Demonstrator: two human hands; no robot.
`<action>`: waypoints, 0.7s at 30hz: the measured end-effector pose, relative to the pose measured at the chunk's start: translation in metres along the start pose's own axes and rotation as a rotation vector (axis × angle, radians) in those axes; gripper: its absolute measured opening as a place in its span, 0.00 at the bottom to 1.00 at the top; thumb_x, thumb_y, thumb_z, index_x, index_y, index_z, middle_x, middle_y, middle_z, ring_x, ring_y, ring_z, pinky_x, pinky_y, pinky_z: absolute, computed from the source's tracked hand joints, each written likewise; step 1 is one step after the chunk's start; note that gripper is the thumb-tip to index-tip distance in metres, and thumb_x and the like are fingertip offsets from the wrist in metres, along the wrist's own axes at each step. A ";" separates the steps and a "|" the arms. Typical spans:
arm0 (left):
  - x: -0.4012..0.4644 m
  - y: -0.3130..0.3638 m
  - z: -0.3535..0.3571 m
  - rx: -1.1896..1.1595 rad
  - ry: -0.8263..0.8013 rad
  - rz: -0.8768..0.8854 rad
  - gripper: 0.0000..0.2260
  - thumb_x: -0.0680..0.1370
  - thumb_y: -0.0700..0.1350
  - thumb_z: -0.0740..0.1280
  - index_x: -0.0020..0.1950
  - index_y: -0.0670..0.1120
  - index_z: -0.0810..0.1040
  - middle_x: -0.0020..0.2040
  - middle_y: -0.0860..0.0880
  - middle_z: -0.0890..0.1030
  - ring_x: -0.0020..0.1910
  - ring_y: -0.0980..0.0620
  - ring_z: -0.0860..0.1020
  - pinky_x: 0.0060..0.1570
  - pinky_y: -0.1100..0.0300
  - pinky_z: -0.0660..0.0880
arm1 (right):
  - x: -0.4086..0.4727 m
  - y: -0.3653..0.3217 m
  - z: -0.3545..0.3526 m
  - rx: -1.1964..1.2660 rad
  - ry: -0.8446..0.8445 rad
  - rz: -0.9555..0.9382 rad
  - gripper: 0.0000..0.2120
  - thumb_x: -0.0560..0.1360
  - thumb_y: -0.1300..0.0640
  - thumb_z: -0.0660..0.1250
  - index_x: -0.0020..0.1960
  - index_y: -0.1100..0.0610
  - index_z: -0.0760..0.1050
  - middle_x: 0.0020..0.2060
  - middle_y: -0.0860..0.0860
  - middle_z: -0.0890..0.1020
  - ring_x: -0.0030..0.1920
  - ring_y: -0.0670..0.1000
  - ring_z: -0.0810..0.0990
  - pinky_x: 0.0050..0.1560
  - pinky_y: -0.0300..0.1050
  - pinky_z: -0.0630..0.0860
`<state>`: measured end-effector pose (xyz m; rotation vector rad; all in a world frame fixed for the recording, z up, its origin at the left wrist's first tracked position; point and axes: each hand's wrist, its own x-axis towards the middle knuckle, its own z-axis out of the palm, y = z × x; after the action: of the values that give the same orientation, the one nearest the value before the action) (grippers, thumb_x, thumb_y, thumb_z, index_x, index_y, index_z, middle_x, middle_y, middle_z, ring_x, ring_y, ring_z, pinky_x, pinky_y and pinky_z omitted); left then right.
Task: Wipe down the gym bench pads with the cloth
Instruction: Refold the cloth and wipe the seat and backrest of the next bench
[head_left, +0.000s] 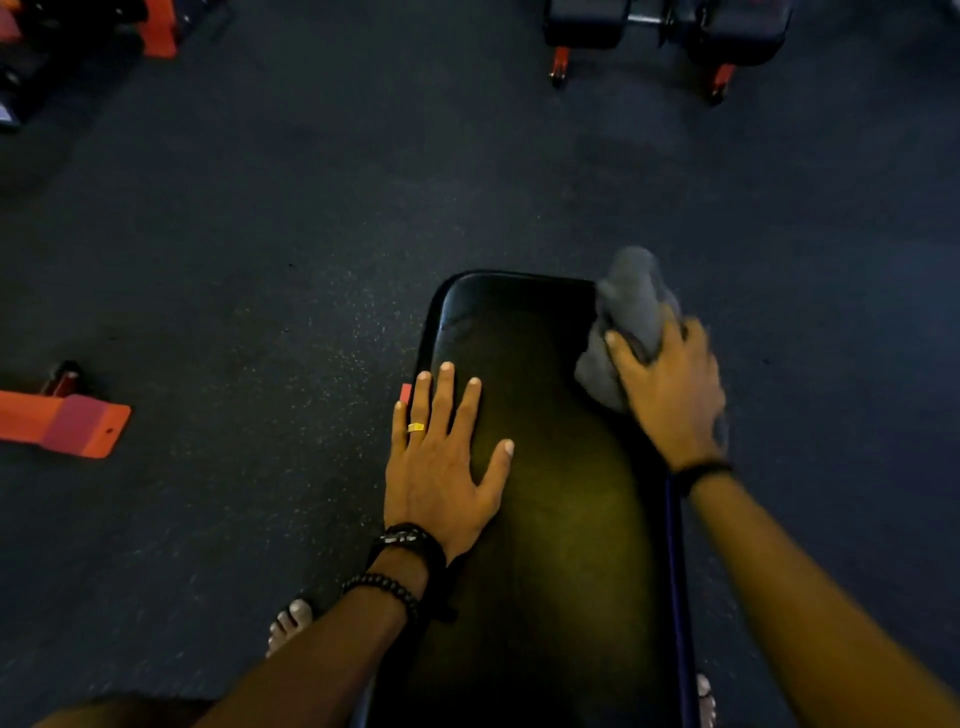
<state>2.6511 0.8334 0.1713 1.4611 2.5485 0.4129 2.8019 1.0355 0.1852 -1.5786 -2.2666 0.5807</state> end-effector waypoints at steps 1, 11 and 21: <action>-0.001 0.001 0.000 0.006 0.006 0.001 0.32 0.79 0.66 0.47 0.80 0.53 0.52 0.81 0.50 0.45 0.79 0.49 0.41 0.76 0.48 0.41 | -0.028 0.004 -0.001 0.012 0.020 0.096 0.35 0.75 0.31 0.57 0.75 0.48 0.58 0.66 0.57 0.69 0.62 0.61 0.73 0.59 0.63 0.74; 0.002 0.005 0.006 -0.022 0.040 -0.032 0.33 0.79 0.65 0.50 0.80 0.52 0.49 0.81 0.48 0.42 0.79 0.48 0.41 0.77 0.42 0.46 | 0.096 -0.060 0.029 -0.260 0.043 -0.168 0.23 0.75 0.36 0.56 0.61 0.48 0.76 0.55 0.56 0.81 0.55 0.61 0.77 0.56 0.59 0.71; 0.001 0.001 -0.004 -0.307 0.431 -0.247 0.36 0.79 0.63 0.50 0.80 0.42 0.52 0.81 0.42 0.45 0.80 0.46 0.48 0.77 0.41 0.45 | 0.044 -0.175 0.087 -0.335 -0.404 -1.126 0.20 0.73 0.36 0.59 0.50 0.49 0.80 0.49 0.50 0.82 0.54 0.54 0.78 0.57 0.56 0.68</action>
<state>2.6500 0.8334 0.1757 1.0189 2.7676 1.1230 2.6038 1.0099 0.1982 -0.0540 -3.1361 0.1937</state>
